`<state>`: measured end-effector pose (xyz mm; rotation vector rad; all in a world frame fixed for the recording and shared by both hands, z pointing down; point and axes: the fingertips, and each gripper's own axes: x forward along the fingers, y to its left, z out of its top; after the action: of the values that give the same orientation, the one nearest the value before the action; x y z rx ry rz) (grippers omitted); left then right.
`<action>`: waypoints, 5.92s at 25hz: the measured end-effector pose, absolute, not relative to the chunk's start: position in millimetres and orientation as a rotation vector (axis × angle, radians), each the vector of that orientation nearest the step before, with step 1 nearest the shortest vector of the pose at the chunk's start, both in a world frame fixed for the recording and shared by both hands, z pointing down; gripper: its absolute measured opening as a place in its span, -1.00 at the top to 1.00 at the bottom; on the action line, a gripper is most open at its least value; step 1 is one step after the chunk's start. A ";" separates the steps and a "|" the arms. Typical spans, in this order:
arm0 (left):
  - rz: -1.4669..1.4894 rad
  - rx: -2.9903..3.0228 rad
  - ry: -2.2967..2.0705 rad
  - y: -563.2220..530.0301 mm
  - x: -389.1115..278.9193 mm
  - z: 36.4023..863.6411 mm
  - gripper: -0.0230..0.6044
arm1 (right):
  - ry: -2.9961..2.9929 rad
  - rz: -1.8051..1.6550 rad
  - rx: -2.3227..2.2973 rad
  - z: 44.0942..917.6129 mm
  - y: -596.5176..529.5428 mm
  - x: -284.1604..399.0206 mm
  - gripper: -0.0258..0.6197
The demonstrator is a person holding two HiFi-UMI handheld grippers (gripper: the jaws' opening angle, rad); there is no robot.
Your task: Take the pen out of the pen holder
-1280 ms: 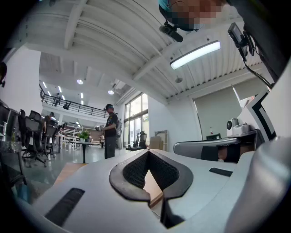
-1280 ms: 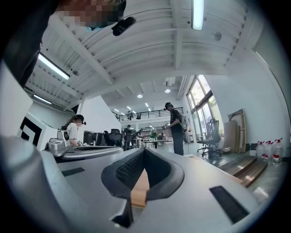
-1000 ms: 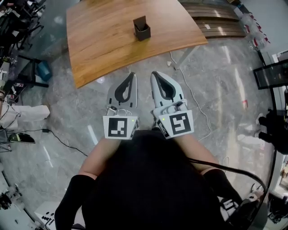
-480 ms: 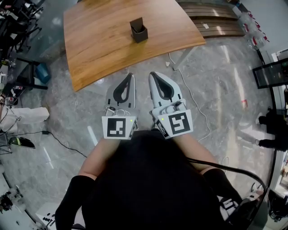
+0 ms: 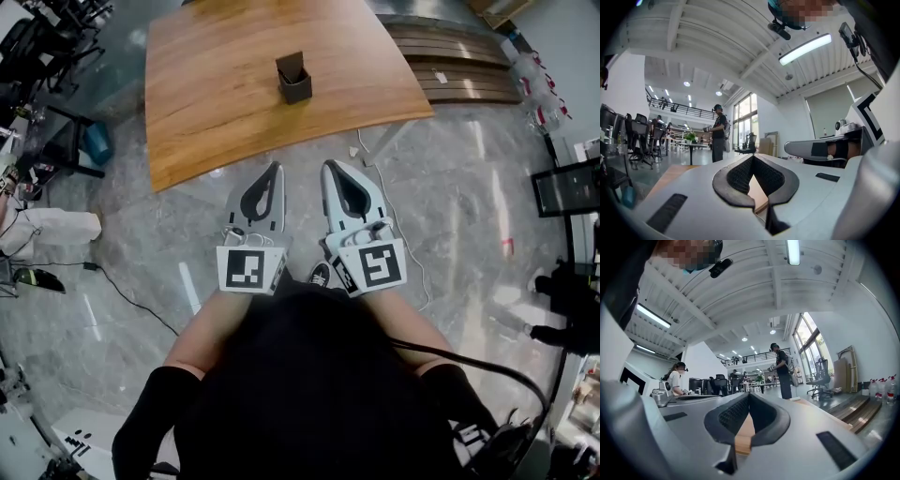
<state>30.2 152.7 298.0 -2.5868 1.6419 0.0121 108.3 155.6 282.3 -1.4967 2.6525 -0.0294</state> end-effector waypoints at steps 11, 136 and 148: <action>-0.025 -2.564 1.744 77.5 5.7 316.8 0.91 | 2.788 -0.033 -1.435 310.7 81.0 80.4 0.88; -0.069 -2.788 1.613 -221.6 -38.3 366.5 0.91 | 2.864 -0.001 -1.502 357.1 -212.1 19.4 0.81; 0.019 -2.773 1.555 -218.3 -16.9 328.7 0.91 | 2.734 0.070 -1.513 311.5 -208.7 35.8 0.88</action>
<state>-16.9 -218.3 328.7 -2.7728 1.5550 0.0194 35.8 -208.7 311.5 -1.5134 2.7336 0.0700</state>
